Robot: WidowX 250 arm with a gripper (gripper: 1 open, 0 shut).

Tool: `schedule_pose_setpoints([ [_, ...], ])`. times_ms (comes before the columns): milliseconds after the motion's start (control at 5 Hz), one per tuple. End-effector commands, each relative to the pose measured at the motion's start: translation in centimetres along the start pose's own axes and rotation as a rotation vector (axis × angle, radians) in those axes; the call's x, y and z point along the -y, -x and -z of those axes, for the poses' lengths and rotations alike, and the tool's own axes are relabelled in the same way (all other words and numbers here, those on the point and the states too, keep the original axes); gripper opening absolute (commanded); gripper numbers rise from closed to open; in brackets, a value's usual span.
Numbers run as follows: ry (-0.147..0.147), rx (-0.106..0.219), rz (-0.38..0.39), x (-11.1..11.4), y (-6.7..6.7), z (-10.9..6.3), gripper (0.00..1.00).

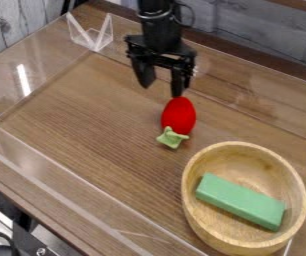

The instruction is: Move the red fruit to the right

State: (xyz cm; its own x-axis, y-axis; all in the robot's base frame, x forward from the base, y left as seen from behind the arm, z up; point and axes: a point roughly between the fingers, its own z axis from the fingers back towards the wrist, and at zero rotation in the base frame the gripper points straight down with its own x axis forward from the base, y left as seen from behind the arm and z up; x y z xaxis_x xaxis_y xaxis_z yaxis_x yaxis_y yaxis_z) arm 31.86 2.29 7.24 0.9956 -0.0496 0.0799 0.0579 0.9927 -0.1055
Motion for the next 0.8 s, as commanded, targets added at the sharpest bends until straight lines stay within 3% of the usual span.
schedule_pose_setpoints([
  [0, -0.019, 0.078, -0.023, 0.2, -0.6, -1.3, 1.00],
  [200, -0.025, 0.087, -0.073, 0.2, -0.2, -0.5, 1.00],
  [600, -0.033, 0.085, -0.079, 2.8, -0.7, -0.2, 1.00],
])
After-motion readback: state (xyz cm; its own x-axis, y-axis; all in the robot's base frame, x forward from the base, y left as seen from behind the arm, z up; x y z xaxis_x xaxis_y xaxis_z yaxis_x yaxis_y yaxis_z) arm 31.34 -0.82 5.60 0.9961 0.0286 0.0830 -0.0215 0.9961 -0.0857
